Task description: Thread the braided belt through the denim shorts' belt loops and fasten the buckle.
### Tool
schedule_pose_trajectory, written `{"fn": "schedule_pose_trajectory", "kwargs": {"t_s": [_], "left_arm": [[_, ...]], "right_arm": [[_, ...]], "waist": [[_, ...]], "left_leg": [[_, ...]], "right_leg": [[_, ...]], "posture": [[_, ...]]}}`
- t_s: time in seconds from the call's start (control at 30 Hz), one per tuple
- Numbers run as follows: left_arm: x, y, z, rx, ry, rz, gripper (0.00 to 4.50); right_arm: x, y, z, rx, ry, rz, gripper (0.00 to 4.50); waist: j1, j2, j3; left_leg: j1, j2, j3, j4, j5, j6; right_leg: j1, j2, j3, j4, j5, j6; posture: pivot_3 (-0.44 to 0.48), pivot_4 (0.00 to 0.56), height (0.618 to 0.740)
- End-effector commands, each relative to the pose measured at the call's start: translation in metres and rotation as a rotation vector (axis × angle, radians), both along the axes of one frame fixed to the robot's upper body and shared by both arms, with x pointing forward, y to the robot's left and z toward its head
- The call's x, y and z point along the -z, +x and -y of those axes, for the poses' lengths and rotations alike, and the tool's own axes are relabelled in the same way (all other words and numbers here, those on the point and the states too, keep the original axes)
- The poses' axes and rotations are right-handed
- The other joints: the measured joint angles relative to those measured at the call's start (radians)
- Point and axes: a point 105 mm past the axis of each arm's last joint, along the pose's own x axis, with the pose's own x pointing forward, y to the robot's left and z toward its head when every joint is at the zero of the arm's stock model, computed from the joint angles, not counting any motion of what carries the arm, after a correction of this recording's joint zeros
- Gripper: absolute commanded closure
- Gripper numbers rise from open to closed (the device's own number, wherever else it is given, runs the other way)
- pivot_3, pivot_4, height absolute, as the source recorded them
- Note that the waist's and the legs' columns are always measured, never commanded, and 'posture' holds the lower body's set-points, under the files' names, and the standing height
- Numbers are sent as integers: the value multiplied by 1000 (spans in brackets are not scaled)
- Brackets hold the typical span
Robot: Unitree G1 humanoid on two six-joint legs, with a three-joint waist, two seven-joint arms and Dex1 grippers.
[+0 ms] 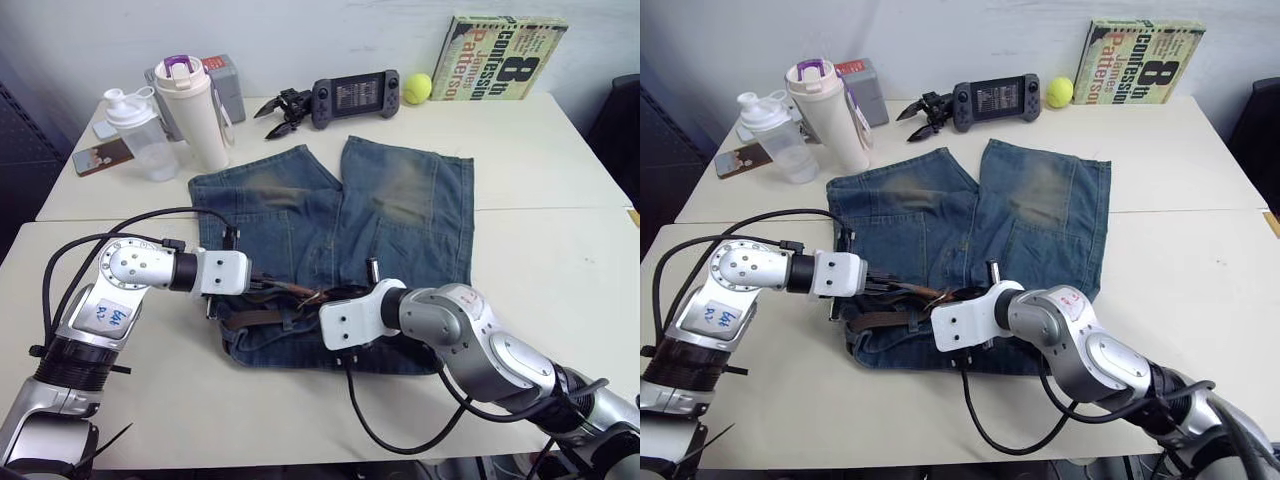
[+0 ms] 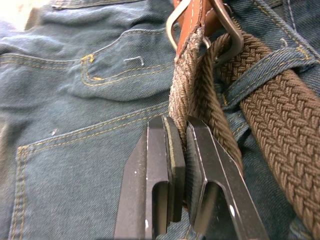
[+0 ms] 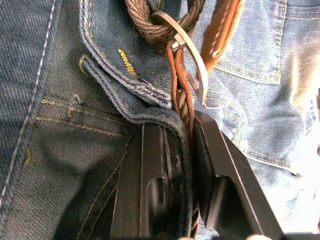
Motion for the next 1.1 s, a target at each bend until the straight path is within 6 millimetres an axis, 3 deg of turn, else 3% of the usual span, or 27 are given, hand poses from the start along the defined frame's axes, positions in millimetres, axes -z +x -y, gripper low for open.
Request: {"fn": "schedule_pose_trajectory", "kwargs": {"t_s": [0.03,0.3,0.5,1.1], "left_arm": [[-2,0,2,35,40,32,4500],[2,11,-14,18,148,82,4500],[-4,16,-15,50,192,150,4500],[-7,13,27,189,117,172,4500]], "right_arm": [[-14,1,-4,-8,34,58,4433],[-15,2,-3,5,47,54,4433],[-16,2,-4,7,55,53,4433],[-15,0,-8,5,73,49,4433]], "waist": [[-4,0,0],[-13,0,0],[-13,0,0],[-13,0,0]], "left_leg": [[0,0,0,0,0,0],[0,0,0,3,0,0],[0,-1,0,4,0,0],[0,-1,0,6,0,0]], "right_leg": [[0,0,0,0,0,0],[-1,0,0,6,0,0],[-1,0,0,6,0,0],[-1,0,0,8,0,0]], "posture": [[0,150,739],[0,150,739],[0,150,739],[0,150,739]]}}
